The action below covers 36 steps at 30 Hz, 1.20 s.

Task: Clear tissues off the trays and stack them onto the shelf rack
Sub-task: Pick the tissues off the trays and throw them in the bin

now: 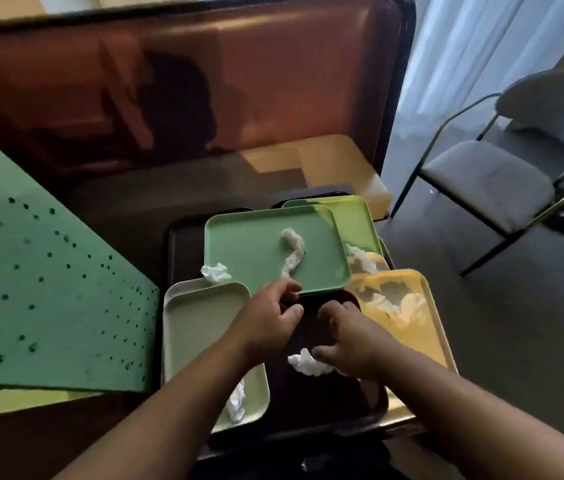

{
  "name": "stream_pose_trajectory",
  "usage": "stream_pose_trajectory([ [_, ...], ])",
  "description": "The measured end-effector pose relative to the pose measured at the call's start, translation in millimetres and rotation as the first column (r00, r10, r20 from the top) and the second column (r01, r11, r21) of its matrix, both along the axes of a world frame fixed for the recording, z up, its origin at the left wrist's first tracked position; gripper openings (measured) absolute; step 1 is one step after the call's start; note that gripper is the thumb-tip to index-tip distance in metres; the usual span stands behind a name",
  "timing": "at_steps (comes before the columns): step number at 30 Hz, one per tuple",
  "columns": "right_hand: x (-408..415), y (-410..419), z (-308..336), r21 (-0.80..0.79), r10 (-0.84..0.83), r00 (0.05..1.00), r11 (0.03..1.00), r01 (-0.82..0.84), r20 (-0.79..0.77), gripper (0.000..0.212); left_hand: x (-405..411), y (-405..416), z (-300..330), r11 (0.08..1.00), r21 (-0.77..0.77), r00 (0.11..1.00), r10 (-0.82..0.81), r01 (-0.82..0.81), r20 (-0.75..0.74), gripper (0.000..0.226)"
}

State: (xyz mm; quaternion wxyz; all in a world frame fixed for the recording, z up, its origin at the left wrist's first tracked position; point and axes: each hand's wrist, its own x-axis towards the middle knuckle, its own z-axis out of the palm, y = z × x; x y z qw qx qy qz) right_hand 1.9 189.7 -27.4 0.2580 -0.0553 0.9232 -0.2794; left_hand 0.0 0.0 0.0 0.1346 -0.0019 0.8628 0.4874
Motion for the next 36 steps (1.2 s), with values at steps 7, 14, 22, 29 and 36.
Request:
stream_pose_trajectory([
  [7, 17.2, -12.8, -29.0, 0.272, 0.259, 0.962, 0.935, -0.227, -0.084, 0.015, 18.7, -8.5, -32.1, 1.000, -0.022, 0.996, 0.012, -0.010, 0.086, 0.033],
  [14, -0.5, -58.1, 1.4, -0.295, -0.116, 0.987, 0.952, 0.077, -0.115, 0.007, 41.2, -33.3, -29.1, 0.974, 0.198, 0.986, 0.085, -0.112, 0.142, 0.033],
  [22, 13.1, -137.9, 11.5, -0.330, 0.095, 0.995, 0.939, -0.096, -0.019, 0.048, 65.7, -85.3, -20.8, 0.775, 0.219, 0.806, 0.575, -0.592, 0.144, 0.030],
  [29, 26.3, -171.6, -26.8, 0.241, 0.636, 0.756, 0.766, -0.596, -0.153, 0.047, 81.1, -114.7, -31.7, 0.757, 0.070, 0.758, 0.638, -0.650, 0.134, 0.020],
  [36, -5.4, -165.2, -23.0, -0.279, -0.091, 0.996, 0.957, 0.084, -0.012, 0.011, 71.2, -103.1, -38.8, 0.767, 0.087, 0.768, 0.617, -0.636, 0.174, 0.022],
])
